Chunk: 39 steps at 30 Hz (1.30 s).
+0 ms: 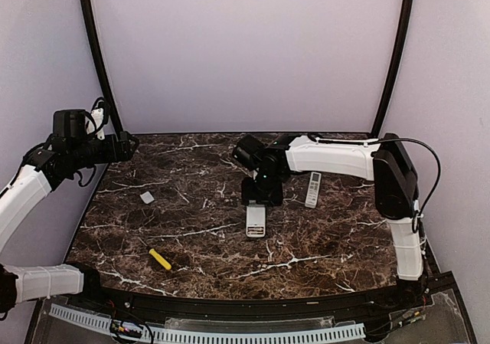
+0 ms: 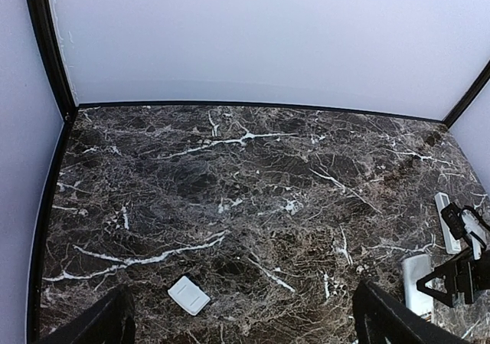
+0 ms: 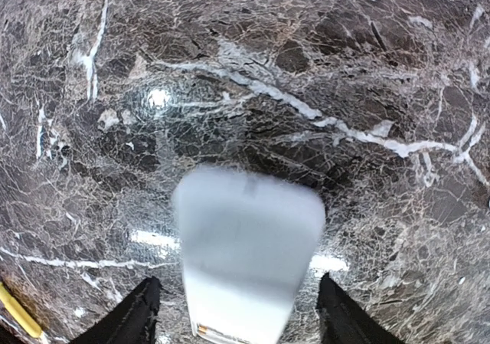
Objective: Unload the batteries from the remote control
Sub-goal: Place the remote control without the battery cover at the center of the board, then pick up the screwdriver from the center of the board.
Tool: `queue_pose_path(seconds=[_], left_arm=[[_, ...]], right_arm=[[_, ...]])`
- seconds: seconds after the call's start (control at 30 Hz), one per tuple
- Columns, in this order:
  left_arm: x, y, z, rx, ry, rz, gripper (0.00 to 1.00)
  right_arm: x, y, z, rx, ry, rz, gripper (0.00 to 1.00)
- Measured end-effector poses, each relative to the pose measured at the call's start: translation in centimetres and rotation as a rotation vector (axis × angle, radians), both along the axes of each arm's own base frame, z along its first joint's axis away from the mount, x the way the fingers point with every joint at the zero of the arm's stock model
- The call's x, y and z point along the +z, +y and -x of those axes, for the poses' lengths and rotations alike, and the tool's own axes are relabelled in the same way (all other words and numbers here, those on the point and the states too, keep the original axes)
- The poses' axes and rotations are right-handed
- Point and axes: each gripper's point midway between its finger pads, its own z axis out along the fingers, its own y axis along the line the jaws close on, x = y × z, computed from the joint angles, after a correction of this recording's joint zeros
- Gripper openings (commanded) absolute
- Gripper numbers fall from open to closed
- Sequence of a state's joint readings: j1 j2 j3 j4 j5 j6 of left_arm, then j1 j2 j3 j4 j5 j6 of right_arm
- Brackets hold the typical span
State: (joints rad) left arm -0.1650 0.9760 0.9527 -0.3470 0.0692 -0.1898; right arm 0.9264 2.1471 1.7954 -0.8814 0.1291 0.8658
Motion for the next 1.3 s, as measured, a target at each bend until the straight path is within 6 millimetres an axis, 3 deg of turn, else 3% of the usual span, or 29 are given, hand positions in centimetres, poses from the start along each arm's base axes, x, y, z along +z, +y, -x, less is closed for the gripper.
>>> queue_pose_path(seconds=[0.17,0.5,0.6,0.73,0.83,1.07,1.3], left_arm=[[0.0,0.0,0.0,0.001,0.0,-0.001,0.98],[-0.5,0.0,-0.1,0.002,0.013,-0.004,0.98],[-0.7,0.0,-0.2,0.002,0.019,-0.005,0.98],[-0.8,0.0,-0.2,0.004,0.023,0.0,0.98],[-1.1,-0.1,-0.2,0.017,0.033,0.039,0.95],[-6.6,0.4,1.8,0.148,0.235,0.189,0.86],[-12.3,1.2,8.0,0.324,0.446,0.348,0.67]], right_arm=[[-0.1,0.1,-0.1,0.003,-0.006,-0.001,0.82],[0.2,1.7,0.1,0.153,-0.074,-0.076,0.81],[2.2,3.6,1.3,0.274,-0.124,-0.15,0.81],[5.7,7.6,3.9,0.44,-0.201,-0.274,0.79],[7.0,10.2,6.4,0.548,-0.231,-0.335,0.77],[7.0,12.8,10.2,0.665,-0.236,-0.36,0.76],[6.1,12.2,9.5,0.648,-0.288,-0.326,0.76]])
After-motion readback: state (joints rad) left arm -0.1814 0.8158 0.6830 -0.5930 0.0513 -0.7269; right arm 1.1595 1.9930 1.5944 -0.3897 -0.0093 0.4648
